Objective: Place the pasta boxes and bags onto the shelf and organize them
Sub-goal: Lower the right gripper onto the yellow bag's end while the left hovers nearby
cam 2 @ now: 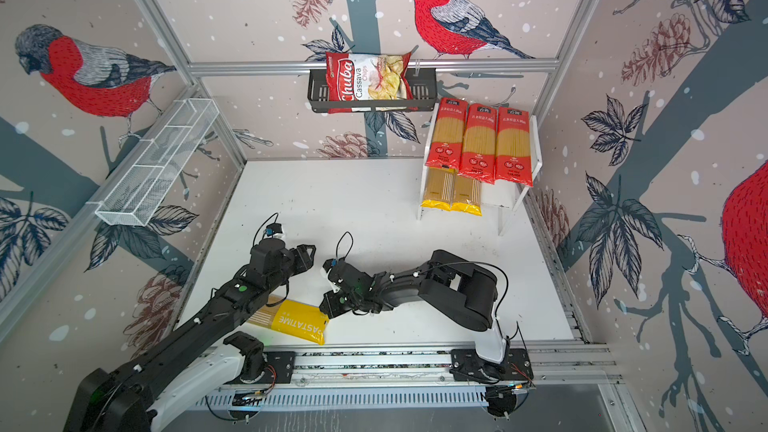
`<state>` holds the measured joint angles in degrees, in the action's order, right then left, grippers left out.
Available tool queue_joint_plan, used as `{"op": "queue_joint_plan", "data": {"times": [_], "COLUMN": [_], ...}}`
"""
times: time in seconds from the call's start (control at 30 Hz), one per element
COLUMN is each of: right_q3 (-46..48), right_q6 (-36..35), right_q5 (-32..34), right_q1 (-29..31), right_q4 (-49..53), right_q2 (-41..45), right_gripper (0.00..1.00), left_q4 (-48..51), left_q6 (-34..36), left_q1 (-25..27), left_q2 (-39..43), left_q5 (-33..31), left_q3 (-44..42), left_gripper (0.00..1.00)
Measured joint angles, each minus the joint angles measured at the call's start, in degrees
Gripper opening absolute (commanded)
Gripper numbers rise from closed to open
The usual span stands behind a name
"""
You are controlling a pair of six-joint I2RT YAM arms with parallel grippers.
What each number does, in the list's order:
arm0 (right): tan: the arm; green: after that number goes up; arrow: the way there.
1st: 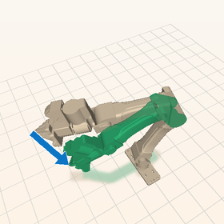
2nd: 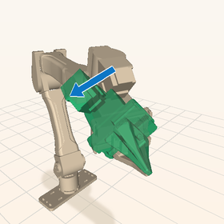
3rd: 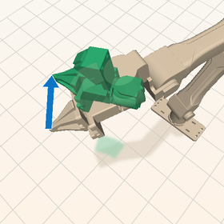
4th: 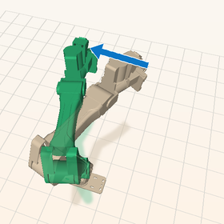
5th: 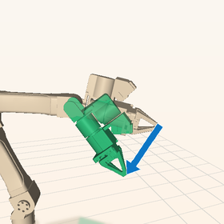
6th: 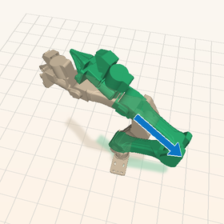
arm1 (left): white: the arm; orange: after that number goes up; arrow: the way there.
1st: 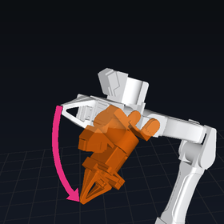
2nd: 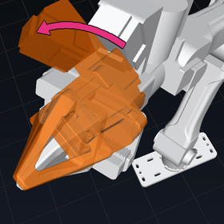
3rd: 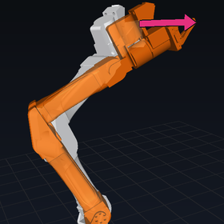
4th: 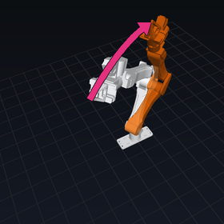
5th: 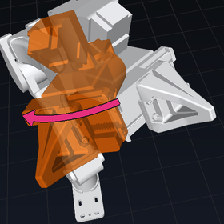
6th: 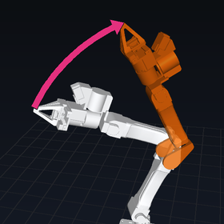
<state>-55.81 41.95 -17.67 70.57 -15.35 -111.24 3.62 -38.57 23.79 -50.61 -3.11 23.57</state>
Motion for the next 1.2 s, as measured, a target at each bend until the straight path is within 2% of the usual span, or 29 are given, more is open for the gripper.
{"op": "queue_joint_plan", "data": {"times": [0.13, 0.27, 0.43, 0.7, 0.93, 1.2], "right_q3": [0.8, 1.9, 2.2, 3.7, 2.1, -0.8], "right_q6": [0.0, 0.0, 0.0, -1.2, -1.0, 0.0], "right_q5": [0.8, 1.3, 2.1, 3.1, 2.6, -0.8], "right_q1": [0.0, -0.4, -0.7, 0.5, 0.5, 0.2], "right_q4": [0.7, 1.1, 3.1, 9.5, 11.4, 9.6], "right_q2": [1.4, 3.2, 5.2, 9.3, 6.8, 3.1], "right_gripper": [0.00, 0.01, 0.22, 0.39, 0.40, 0.36], "left_q4": [0.0, 0.0, -0.1, -0.8, 0.0, -0.4], "left_q6": [0.0, 0.0, -0.5, -3.8, -10.0, -14.8], "left_q1": [0.0, 0.0, 0.0, 0.0, 2.9, 7.6], "left_q2": [0.0, 0.1, 0.9, 3.5, 8.3, 8.3], "left_q5": [0.1, 0.2, 0.3, 3.0, 1.5, -1.5], "left_q3": [0.0, -0.1, -0.2, -5.6, -10.8, -14.0], "left_gripper": [0.57, 0.57, 0.56, 0.55, 0.54, 0.53]}}
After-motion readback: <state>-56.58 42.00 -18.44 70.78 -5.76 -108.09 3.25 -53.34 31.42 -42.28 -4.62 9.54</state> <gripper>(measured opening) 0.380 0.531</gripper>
